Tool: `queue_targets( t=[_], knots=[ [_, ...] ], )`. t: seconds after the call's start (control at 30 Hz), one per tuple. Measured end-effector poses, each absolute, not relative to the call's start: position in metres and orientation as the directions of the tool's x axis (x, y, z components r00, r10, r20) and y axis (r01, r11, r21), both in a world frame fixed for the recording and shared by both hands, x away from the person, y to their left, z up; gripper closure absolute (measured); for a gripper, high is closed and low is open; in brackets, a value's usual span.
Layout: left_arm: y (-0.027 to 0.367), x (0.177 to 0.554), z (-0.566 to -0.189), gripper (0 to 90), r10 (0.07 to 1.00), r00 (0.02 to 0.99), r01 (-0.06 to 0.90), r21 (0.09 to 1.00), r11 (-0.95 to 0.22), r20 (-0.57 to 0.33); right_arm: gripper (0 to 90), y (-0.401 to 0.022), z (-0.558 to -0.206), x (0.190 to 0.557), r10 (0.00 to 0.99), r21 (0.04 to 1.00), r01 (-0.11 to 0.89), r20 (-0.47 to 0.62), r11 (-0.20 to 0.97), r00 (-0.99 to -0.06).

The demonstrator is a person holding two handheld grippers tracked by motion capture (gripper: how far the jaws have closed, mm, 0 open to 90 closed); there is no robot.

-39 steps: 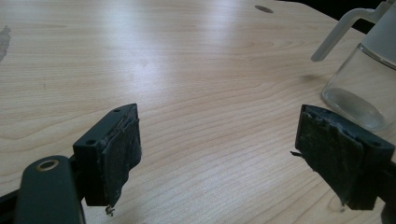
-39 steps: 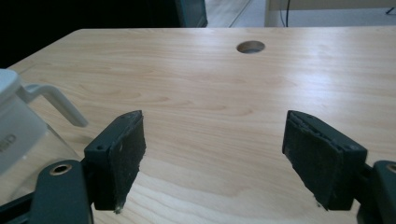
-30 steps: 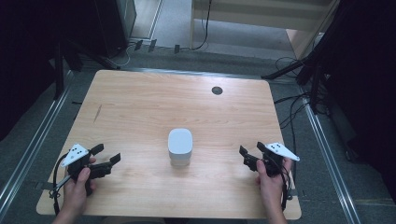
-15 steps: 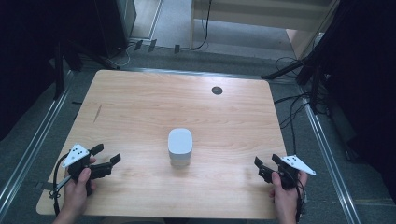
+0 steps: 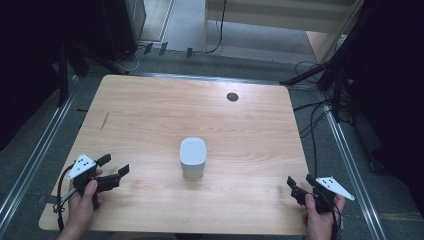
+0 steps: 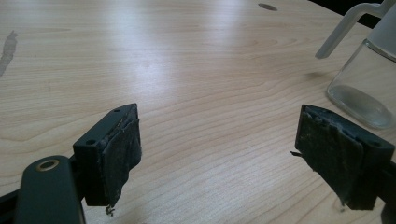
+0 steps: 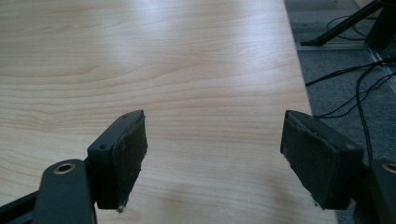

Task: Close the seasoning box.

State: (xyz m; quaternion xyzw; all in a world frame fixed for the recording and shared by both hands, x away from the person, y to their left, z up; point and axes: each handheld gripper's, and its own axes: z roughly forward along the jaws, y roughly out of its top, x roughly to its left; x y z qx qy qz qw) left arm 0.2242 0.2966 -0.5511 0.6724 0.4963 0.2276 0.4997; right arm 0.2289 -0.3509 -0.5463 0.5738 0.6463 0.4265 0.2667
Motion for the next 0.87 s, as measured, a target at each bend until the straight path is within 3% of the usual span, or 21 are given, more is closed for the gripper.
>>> queue_targets(
  t=[0.87],
  knots=[
    [0.2958, 0.2258, -0.5509, 15.0, 0.899, 0.399, 0.443, 0.896, -0.019, -0.178, 24.2, -0.3523, -0.5464, 0.2279, 0.973, 0.857, 0.515, 0.140, -0.025, -0.185]
  ],
)
